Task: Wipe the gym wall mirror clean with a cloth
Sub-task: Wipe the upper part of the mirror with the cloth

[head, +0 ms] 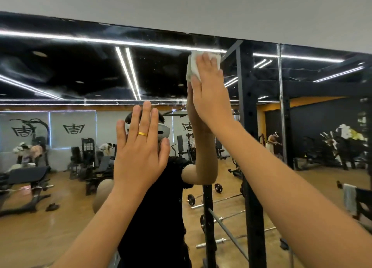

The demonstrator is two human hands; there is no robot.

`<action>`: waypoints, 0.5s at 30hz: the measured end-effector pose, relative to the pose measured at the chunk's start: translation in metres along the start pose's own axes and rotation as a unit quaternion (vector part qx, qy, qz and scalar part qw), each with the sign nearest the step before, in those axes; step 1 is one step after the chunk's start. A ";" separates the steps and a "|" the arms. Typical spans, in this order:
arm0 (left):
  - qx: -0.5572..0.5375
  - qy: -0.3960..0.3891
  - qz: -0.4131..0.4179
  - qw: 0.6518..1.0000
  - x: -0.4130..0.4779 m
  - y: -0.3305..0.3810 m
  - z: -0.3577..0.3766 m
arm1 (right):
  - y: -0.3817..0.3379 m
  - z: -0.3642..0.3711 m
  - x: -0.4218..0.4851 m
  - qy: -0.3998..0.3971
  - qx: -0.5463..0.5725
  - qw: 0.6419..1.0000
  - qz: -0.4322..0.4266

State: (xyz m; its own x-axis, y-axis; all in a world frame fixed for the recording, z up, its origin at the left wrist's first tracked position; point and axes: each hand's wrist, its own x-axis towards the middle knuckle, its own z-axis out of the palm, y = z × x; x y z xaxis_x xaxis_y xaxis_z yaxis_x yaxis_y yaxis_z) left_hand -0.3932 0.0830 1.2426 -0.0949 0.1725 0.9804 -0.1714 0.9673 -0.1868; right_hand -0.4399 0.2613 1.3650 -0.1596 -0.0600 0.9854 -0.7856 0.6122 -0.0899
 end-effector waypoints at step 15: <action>-0.001 0.004 -0.002 1.000 0.000 0.003 0.000 | 0.007 -0.001 -0.027 0.004 -0.004 1.000 0.008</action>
State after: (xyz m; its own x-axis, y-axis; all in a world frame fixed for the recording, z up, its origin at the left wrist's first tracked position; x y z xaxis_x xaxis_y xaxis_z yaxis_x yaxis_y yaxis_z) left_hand -0.3939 0.0861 1.2415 -0.0858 0.1700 0.9817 -0.1700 0.9684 -0.1825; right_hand -0.4405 0.2686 1.3380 -0.1675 -0.0446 0.9849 -0.7786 0.6188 -0.1044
